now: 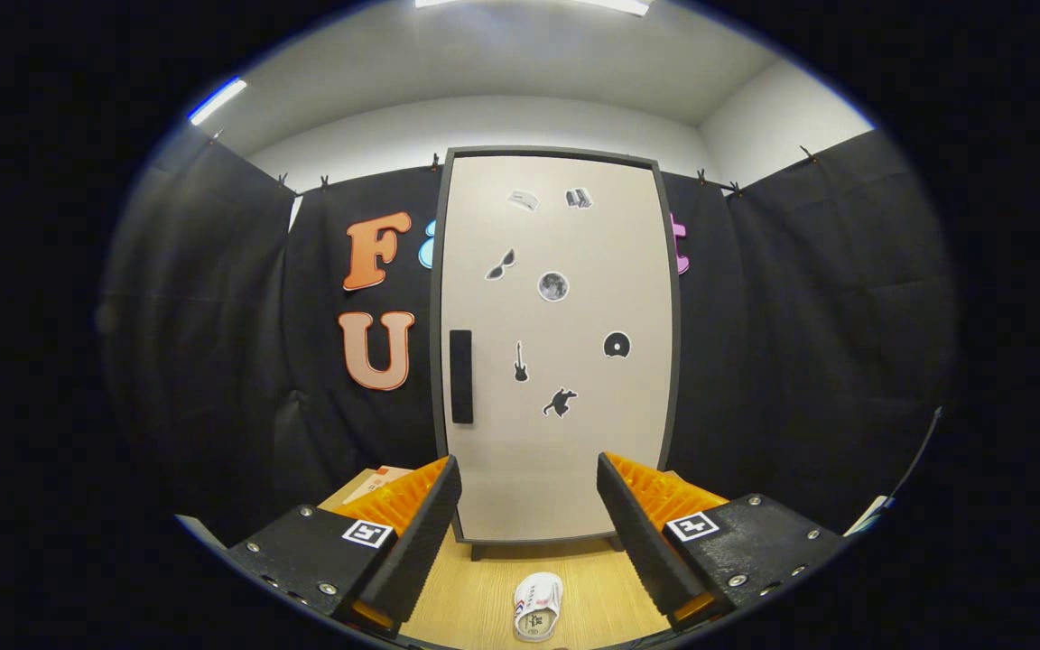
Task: Open the shoe cabinet door, grab the shoes and put them into the shoe cabinet, then close the shoe cabinet door.
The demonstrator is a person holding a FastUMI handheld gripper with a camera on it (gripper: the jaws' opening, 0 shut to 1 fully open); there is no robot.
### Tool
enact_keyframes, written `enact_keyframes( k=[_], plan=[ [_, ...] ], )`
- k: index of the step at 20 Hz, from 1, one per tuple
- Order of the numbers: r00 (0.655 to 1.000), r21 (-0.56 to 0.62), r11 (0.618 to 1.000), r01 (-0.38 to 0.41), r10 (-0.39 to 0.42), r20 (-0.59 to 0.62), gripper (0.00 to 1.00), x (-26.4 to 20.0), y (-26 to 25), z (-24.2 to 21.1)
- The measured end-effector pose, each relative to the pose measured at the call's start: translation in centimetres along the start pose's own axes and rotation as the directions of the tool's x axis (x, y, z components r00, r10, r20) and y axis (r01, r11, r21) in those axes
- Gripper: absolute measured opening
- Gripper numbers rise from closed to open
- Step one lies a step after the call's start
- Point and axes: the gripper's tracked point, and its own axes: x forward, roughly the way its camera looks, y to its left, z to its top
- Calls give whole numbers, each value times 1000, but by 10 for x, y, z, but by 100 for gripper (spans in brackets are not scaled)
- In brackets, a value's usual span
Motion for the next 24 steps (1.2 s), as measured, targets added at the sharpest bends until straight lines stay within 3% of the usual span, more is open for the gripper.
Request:
enact_keyframes(
  k=[7, 14, 24],
  plan=[
    [999, 3, 999, -53, 53, -9, 95, 41, 33, -5],
    [994, -12, 994, -106, 106, 1, 95, 113, 76, -1],
    [997, -37, 996, -77, 77, 10, 95, 218, 94, 4]
  ],
)
